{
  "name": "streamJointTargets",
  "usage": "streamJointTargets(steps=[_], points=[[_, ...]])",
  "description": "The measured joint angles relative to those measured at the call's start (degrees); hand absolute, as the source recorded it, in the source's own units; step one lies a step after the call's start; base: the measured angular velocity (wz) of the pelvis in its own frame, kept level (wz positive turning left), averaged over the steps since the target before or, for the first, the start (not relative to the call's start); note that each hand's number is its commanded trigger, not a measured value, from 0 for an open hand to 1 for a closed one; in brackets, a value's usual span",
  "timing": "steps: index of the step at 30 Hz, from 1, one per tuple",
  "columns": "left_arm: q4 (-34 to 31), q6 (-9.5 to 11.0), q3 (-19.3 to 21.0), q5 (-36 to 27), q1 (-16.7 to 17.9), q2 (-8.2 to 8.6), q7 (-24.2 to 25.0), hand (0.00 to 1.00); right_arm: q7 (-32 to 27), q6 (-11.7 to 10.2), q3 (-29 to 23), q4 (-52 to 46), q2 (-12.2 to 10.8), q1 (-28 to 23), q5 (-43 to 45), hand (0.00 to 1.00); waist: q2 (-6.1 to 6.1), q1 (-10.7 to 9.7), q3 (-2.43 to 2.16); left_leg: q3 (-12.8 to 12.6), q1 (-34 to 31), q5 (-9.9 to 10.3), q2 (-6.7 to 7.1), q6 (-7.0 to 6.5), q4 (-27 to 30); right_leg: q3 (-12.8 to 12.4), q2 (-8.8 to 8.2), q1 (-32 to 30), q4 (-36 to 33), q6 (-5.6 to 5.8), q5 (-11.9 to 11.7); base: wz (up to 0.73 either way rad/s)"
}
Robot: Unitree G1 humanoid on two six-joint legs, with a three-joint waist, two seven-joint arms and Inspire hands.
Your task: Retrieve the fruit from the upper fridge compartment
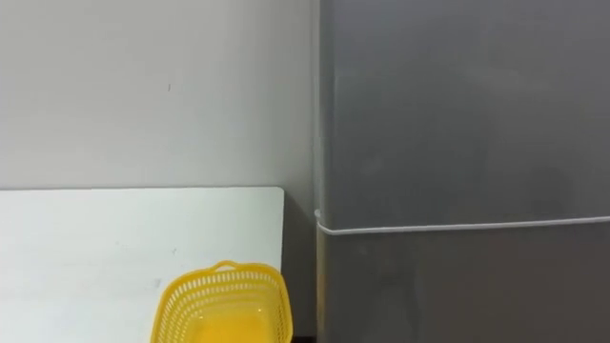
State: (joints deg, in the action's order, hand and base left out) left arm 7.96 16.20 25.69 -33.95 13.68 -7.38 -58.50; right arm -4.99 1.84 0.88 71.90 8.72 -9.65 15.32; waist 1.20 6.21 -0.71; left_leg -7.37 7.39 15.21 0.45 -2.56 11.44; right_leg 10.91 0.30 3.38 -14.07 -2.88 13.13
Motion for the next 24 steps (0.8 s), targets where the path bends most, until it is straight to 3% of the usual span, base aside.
streamJointTargets(steps=[5,9,12,15,19,24], points=[[-11.3,0.0,1.3,0.1,0.0,-1.01,1.0,0.0,0.9,0.0,0.0,0.1,-0.1,-0.2,0.0,0.0,0.07,-0.1,0.13,0.2,-0.6,-0.1,0.11,-0.12,0.0,-0.1,-0.06,-0.5,0.1,0.05,0.0,0.02],[-19.6,-0.1,1.3,1.2,-0.2,-2.3,5.1,0.0,1.9,0.1,-1.2,-0.3,-0.1,-0.6,1.1,0.0,0.2,-0.6,0.31,1.3,-0.9,-0.1,0.3,-0.13,0.0,0.3,-0.14,-0.4,0.5,0.17,0.1,0.07],[-25.2,-0.3,1.2,2.4,-0.3,-2.83,9.4,0.0,2.9,0.2,-1.3,-0.1,-0.1,0.0,1.1,0.0,0.48,-1.6,0.73,1.5,-0.9,-0.1,0.29,-0.13,0.0,0.4,-0.11,-0.3,0.7,0.18,0.1,0.02],[-30.1,-2.3,1.0,4.4,-1.0,-2.88,13.8,0.0,3.4,0.2,-2.2,1.0,-0.3,0.6,2.1,0.0,0.96,-2.5,1.17,1.5,-1.0,-0.1,0.3,-0.13,0.1,0.4,-0.06,-0.2,1.2,0.2,0.1,0.0],[-34.5,-3.2,-1.0,11.1,-5.9,-3.53,20.6,0.0,5.2,0.5,-2.2,2.1,-0.2,0.4,2.6,0.0,0.82,-2.9,1.27,1.4,-0.9,-0.1,0.28,-0.13,0.1,0.3,-0.02,-0.1,1.4,0.21,0.1,0.0],[-38.6,-5.1,-3.9,12.4,-9.3,-3.61,29.0,0.0,7.5,0.7,-2.2,2.0,0.0,0.5,4.1,0.0,0.48,-4.2,1.3,1.3,-1.3,-0.1,0.27,-0.13,0.1,0.0,0.01,-0.3,1.5,0.29,0.0,0.0]])
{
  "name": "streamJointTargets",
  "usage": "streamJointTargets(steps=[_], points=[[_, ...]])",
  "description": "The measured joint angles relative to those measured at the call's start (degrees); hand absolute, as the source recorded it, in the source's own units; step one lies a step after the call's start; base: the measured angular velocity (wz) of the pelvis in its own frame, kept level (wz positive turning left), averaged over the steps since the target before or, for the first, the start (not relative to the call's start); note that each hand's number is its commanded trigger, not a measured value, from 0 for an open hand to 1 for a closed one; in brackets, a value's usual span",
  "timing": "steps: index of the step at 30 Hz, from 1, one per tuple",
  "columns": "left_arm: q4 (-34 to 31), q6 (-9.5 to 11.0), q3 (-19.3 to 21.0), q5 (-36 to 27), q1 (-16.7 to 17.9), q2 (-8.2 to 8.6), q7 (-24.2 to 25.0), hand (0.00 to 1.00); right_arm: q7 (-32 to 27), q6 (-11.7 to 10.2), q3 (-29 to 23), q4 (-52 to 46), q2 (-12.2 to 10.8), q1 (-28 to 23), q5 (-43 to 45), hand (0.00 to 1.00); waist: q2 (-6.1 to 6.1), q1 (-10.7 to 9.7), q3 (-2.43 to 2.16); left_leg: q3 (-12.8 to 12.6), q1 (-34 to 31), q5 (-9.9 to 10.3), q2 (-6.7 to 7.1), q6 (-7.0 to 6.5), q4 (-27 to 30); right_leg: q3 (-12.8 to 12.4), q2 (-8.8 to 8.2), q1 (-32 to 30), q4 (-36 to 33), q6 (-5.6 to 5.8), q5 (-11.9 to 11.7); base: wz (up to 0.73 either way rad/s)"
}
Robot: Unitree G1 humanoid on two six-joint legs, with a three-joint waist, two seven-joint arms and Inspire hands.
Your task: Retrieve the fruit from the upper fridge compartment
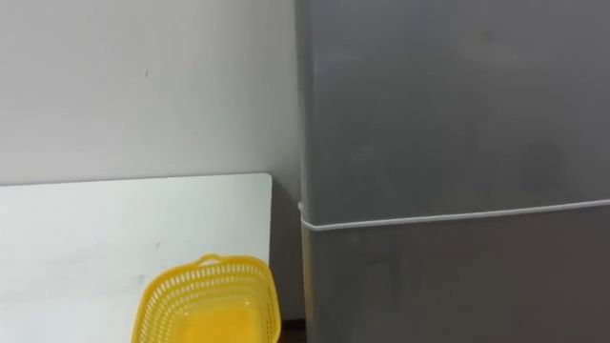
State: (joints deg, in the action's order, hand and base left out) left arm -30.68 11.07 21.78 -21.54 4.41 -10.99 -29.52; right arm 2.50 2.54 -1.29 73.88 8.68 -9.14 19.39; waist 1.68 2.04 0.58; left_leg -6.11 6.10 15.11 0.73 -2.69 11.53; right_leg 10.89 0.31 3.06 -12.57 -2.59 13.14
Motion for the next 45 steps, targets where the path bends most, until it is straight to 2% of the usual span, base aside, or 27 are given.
streamJointTargets(steps=[2,4,8,10,12,16,19,22,27,34,38,40,41,45], points=[[-1.1,-1.5,-1.1,0.0,-0.7,0.0,2.4,0.0,0.5,0.1,0.0,0.3,0.0,0.2,0.6,0.0,0.08,-0.4,-0.01,0.0,0.0,0.0,0.0,0.0,0.0,-0.2,0.04,-0.1,0.0,0.01,0.0,-0.03],[-2.7,-3.3,-3.1,-0.2,-2.9,-0.02,5.9,0.0,1.0,0.5,0.0,0.3,-0.1,0.3,1.4,0.0,0.13,-0.7,-0.07,0.0,-0.3,0.0,-0.01,0.01,0.0,-0.2,0.05,-0.2,-0.2,0.02,0.0,0.0],[-4.7,-5.3,-5.5,-0.2,-5.2,-0.09,11.6,0.0,1.4,1.6,-0.1,0.2,0.0,0.8,1.7,0.0,0.37,-1.0,-0.25,-0.2,-0.5,0.0,-0.03,0.02,0.2,-0.8,0.09,-0.7,-0.4,0.06,-0.1,-0.08],[-4.7,-6.3,-6.8,-0.3,-6.6,-0.16,14.5,0.0,1.5,2.2,0.0,-0.2,0.0,1.1,1.7,0.0,0.6,-1.9,-0.42,-0.2,-0.4,0.0,-0.02,0.02,0.2,-1.1,0.11,-0.8,-0.6,0.05,-0.1,-0.08],[-4.7,-7.1,-8.6,-0.2,-7.9,-0.16,16.7,0.0,1.9,2.4,-0.1,-0.1,0.0,1.4,1.8,0.0,0.49,-2.2,-0.38,-0.2,-0.4,0.0,-0.02,0.02,0.1,-1.4,0.15,-1.0,-0.7,0.05,-0.1,-0.05],[-4.7,-8.5,-12.0,-0.3,-8.5,-0.17,21.5,0.0,1.9,2.4,0.0,0.1,0.1,2.0,1.6,0.0,0.32,-3.8,-0.31,-0.4,-0.5,0.0,-0.02,0.02,0.1,-1.4,0.14,-1.0,-0.7,0.05,-0.1,0.0],[-4.6,-9.8,-13.9,-0.7,-8.5,-0.17,24.3,0.0,2.0,2.5,0.0,0.3,0.2,2.4,1.4,0.0,0.42,-4.4,-0.37,-1.3,-0.5,0.0,-0.07,0.02,0.1,-1.5,0.14,-1.1,-0.7,0.05,-0.1,0.0],[-4.6,-10.4,-14.5,-3.5,-8.5,-0.18,27.1,0.0,2.1,2.4,0.0,0.3,0.5,2.4,1.3,0.0,0.44,-5.1,-0.39,-1.8,-0.3,0.0,-0.14,0.02,0.1,-1.5,0.09,-1.1,-1.0,0.06,-0.1,-0.01],[-4.3,-11.5,-16.6,-7.8,-8.5,-0.23,32.2,0.0,2.3,2.5,0.0,0.3,0.5,2.5,1.5,0.0,0.45,-5.3,-0.4,-1.8,-0.3,0.0,-0.14,0.02,0.2,-1.5,0.09,-1.1,-1.1,0.06,-0.1,0.0],[-4.1,-13.7,-19.8,-8.2,-8.5,-1.14,37.5,0.0,2.5,2.5,0.0,0.8,0.6,3.5,1.3,0.0,1.04,-5.7,-0.44,-1.8,-0.2,0.0,-0.14,-0.01,0.2,-1.6,0.08,-1.1,-0.9,0.06,-0.1,0.0],[-4.1,-13.7,-19.7,-8.3,-8.7,-1.26,39.2,0.0,2.4,2.5,0.1,1.7,0.7,4.2,1.3,0.0,1.54,-6.4,-0.34,-1.9,-0.4,0.0,-0.15,-0.01,0.2,-1.6,0.07,-1.3,-1.0,0.06,-0.1,-0.01],[-4.1,-13.7,-19.8,-8.3,-8.7,-1.26,40.4,0.0,2.3,2.5,0.0,1.7,0.9,4.2,1.4,0.0,2.21,-6.5,-0.61,-2.1,-0.5,0.0,-0.15,-0.01,0.2,-1.9,0.1,-1.6,-1.1,0.06,-0.1,-0.07],[-4.1,-13.7,-19.8,-8.3,-8.7,-1.26,40.6,0.0,2.3,2.5,0.1,1.7,1.0,4.3,1.4,0.0,2.36,-6.6,-0.59,-2.0,-0.5,-0.1,-0.16,-0.01,0.2,-1.9,0.1,-1.6,-1.0,0.06,-0.1,-0.03],[-2.9,-13.8,-22.2,-8.3,-8.7,-1.26,42.7,0.0,2.2,2.5,0.1,2.0,1.2,4.9,1.4,0.0,2.52,-7.6,-0.48,-1.9,-0.5,-0.1,-0.17,-0.02,0.2,-1.8,0.1,-1.5,-1.0,0.05,-0.1,0.0]])
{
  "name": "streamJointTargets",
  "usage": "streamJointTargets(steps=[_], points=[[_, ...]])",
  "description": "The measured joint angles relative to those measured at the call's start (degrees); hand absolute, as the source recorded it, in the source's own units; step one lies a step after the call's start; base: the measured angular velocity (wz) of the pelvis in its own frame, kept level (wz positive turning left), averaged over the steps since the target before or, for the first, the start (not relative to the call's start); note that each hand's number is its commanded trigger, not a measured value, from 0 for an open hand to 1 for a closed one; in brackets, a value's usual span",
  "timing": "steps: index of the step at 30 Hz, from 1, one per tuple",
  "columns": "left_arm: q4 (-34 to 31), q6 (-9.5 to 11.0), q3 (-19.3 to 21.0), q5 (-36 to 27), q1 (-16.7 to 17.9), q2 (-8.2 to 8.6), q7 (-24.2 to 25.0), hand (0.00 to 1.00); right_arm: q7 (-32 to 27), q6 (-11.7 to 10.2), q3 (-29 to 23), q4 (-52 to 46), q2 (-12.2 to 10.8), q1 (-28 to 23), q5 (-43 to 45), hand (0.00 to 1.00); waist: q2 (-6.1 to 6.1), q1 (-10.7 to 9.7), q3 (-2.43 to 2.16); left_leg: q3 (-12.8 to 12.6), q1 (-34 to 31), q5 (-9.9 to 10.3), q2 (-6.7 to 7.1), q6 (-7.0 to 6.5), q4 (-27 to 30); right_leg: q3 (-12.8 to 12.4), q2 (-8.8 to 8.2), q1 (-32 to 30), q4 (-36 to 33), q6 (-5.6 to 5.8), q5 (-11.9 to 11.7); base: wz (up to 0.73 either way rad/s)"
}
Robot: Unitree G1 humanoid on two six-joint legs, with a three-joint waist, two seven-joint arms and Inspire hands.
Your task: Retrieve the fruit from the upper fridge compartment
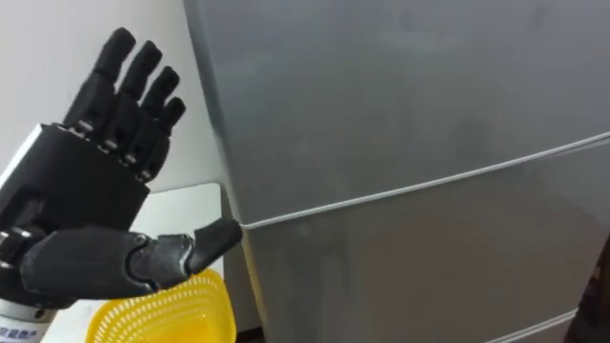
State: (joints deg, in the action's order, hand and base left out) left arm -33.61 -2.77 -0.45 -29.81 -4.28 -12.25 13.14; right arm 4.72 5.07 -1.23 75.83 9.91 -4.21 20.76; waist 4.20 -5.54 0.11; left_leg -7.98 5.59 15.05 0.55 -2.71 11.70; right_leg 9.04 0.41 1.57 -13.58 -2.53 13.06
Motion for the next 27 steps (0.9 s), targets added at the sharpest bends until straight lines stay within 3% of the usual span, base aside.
streamJointTargets(steps=[8,13,23,24,25,26,27], points=[[1.3,-0.9,-1.3,0.0,0.0,-0.06,2.2,0.0,-0.3,0.1,0.1,0.3,0.8,0.7,-0.3,0.0,-0.32,-0.5,0.22,0.0,-0.3,0.0,0.02,0.0,0.0,-0.2,0.01,-0.5,0.0,0.0,0.0,-0.01],[2.4,-2.1,-2.2,0.2,0.0,-0.18,2.3,0.0,-0.3,0.9,0.1,0.4,0.9,1.0,-0.5,0.0,-0.56,-0.5,0.39,-0.1,-0.3,0.0,0.01,0.0,-0.1,-0.2,0.03,-0.5,0.0,0.0,0.0,0.0],[4.8,-2.7,-2.7,0.2,0.0,-0.17,2.9,0.0,0.0,2.2,2.4,0.6,0.9,1.2,-0.5,0.0,-0.87,-0.5,0.48,-1.2,-0.1,0.0,-0.03,0.0,-0.1,-0.7,0.06,-0.5,-0.1,0.01,0.0,-0.02],[5.8,-2.7,-2.8,0.2,-0.1,-0.17,3.4,0.32,0.2,2.2,2.9,0.6,0.9,1.3,-0.5,0.0,-0.91,-0.5,0.47,-1.1,-0.1,0.0,-0.05,0.0,-0.1,-0.7,0.07,-0.4,-0.1,0.02,0.0,0.0],[6.7,-3.0,-3.2,0.2,-0.2,-0.18,3.6,0.57,0.3,2.2,3.3,0.6,0.9,1.3,-0.5,0.0,-0.93,-0.5,0.48,-1.2,-0.1,0.0,-0.05,0.0,-0.1,-0.7,0.07,-0.5,-0.1,0.04,0.0,0.0],[7.0,-3.3,-3.5,0.3,-0.1,-0.16,3.6,0.65,0.2,2.2,3.6,0.6,0.9,1.3,-0.5,0.0,-0.95,-0.6,0.49,-1.3,-0.1,0.0,-0.05,0.0,-0.1,-0.7,0.07,-0.5,-0.1,0.04,0.0,0.0],[7.4,-3.3,-4.1,0.7,-0.1,-0.01,3.6,0.97,0.2,2.2,4.1,0.6,0.9,1.3,-0.5,0.0,-1.02,-0.5,0.48,-1.3,-0.1,0.0,-0.05,0.0,-0.1,-0.6,0.07,-0.5,0.0,0.04,0.0,0.0]])
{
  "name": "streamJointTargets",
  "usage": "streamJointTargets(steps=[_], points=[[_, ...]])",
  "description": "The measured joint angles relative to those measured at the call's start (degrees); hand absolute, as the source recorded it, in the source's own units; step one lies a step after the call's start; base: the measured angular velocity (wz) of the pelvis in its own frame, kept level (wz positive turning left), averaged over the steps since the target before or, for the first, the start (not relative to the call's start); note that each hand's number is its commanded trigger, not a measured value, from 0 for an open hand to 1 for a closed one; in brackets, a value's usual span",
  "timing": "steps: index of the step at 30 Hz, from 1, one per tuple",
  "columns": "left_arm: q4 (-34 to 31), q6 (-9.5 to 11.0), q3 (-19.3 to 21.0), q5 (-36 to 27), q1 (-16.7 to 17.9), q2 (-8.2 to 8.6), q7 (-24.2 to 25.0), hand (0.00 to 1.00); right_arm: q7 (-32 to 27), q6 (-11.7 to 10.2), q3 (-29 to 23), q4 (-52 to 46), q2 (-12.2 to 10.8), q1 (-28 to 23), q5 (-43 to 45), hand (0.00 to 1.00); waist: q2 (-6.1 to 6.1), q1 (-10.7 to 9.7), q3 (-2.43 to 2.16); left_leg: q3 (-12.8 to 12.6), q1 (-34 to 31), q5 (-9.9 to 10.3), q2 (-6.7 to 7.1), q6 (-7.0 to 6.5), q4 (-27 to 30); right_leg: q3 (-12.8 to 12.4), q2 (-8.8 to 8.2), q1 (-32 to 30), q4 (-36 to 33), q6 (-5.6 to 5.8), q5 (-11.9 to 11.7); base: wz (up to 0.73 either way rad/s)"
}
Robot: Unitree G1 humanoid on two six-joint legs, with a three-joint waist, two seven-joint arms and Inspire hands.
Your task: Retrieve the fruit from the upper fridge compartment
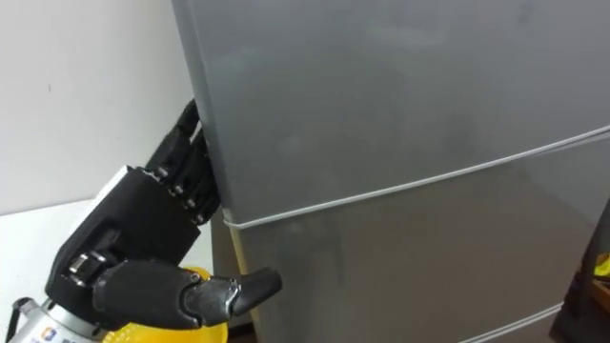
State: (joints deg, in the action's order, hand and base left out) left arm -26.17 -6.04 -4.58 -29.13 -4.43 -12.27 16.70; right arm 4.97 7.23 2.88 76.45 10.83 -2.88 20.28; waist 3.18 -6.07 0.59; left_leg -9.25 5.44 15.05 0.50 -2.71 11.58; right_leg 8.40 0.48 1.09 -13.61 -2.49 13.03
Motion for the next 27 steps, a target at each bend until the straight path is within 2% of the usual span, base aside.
streamJointTargets(steps=[1,5,7,10,11,13,23,24,27], points=[[0.1,0.0,0.0,0.0,0.0,0.13,-0.1,1.0,0.0,0.0,0.3,0.0,0.0,0.0,0.0,0.0,-0.08,0.0,-0.02,0.0,0.0,0.0,0.0,0.0,0.0,0.0,0.0,0.0,0.0,0.0,0.0,0.0],[0.3,-0.2,0.9,0.2,0.0,0.13,-1.0,1.0,0.2,0.2,0.4,0.0,0.0,0.0,0.0,0.0,-0.18,0.2,-0.12,0.0,-0.1,0.0,0.01,0.0,0.0,0.2,-0.02,0.0,0.1,0.06,0.0,0.02],[0.3,-0.2,1.5,0.7,-0.2,0.21,-1.5,1.0,0.2,0.4,0.4,0.0,0.0,0.1,0.0,0.0,0.07,0.2,-0.4,0.1,-0.2,0.0,0.01,0.0,0.0,0.2,-0.02,0.1,0.1,0.14,-0.1,0.0],[-0.7,-0.2,0.8,1.0,-0.5,0.01,-1.1,1.0,0.1,0.4,0.4,0.0,0.0,0.1,-0.1,0.0,0.26,0.3,-0.54,0.1,-0.3,0.0,0.02,0.0,0.0,0.5,-0.08,0.1,0.1,0.21,-0.2,0.01],[-1.1,-0.3,0.5,1.3,-0.5,-0.1,-1.2,0.88,0.1,0.4,0.4,0.0,0.0,0.1,-0.1,0.0,0.25,0.4,-0.53,0.1,-0.3,0.0,0.02,0.0,0.0,0.6,-0.1,0.1,0.1,0.24,-0.2,0.07],[-1.3,-0.5,0.1,2.3,-0.5,0.02,-2.1,0.0,0.1,0.4,0.4,0.0,0.0,0.0,0.0,0.0,0.33,0.4,-0.58,0.0,-0.3,0.0,0.02,0.0,0.0,0.9,-0.18,0.3,0.2,0.25,-0.3,0.07],[-1.5,-1.4,-0.9,1.8,-0.5,0.06,-1.7,0.0,0.2,0.5,0.4,-0.4,0.0,-0.5,0.0,0.0,0.66,0.2,-0.77,-0.2,-0.5,-0.2,0.03,-0.29,0.0,1.0,-0.19,0.1,0.9,0.26,-0.6,0.01],[-1.6,-1.6,-1.2,1.9,-0.5,-0.02,-1.2,0.0,0.4,0.5,0.4,-0.3,0.0,-0.6,0.0,0.0,0.95,0.1,-0.97,-0.2,-0.6,-0.2,0.03,-0.3,0.0,1.0,-0.19,0.0,0.9,0.27,-0.6,0.0],[-1.6,-2.2,-1.7,1.9,-0.7,-0.04,0.3,0.0,1.6,0.9,0.4,-0.3,0.0,-0.5,0.0,0.0,1.14,0.0,-1.09,-0.2,-0.5,-0.2,0.02,-0.3,0.0,0.9,-0.19,0.0,0.8,0.27,-0.7,0.0]])
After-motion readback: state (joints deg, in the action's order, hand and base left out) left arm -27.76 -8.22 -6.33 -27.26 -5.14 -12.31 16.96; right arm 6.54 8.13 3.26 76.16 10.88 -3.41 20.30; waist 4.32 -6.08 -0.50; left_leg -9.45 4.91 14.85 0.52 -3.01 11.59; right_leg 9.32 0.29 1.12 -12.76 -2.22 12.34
